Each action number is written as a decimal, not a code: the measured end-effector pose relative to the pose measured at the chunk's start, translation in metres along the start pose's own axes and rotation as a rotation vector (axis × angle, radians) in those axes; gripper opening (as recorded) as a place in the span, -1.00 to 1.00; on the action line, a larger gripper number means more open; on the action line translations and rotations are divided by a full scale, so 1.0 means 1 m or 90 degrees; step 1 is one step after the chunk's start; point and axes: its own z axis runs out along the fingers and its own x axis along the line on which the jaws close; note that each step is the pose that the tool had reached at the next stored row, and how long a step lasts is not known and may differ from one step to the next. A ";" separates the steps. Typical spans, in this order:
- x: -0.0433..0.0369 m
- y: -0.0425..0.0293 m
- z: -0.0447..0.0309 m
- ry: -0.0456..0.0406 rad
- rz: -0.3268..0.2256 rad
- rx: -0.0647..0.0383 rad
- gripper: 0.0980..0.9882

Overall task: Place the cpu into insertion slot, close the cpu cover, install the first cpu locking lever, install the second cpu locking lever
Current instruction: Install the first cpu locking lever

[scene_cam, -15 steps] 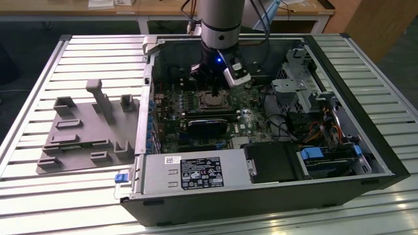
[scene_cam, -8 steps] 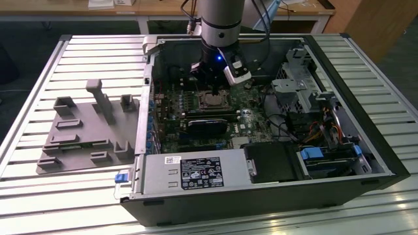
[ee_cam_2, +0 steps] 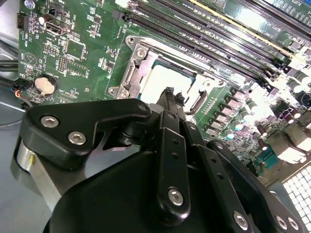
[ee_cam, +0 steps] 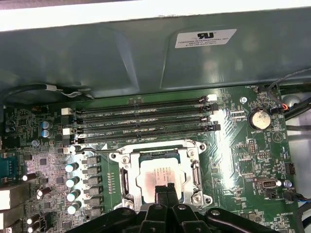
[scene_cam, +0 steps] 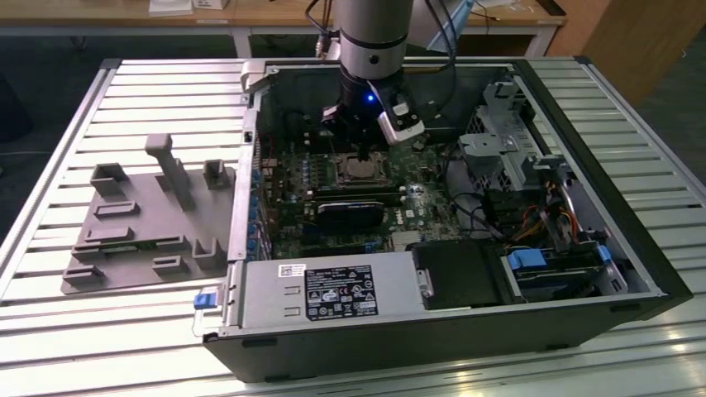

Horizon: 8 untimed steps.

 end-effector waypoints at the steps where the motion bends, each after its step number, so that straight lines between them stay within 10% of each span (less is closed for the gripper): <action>1: 0.0007 -0.0001 0.0000 0.0000 0.000 0.000 -0.99; 8: 0.0185 -0.0023 -0.0006 -0.0001 0.000 0.000 -0.99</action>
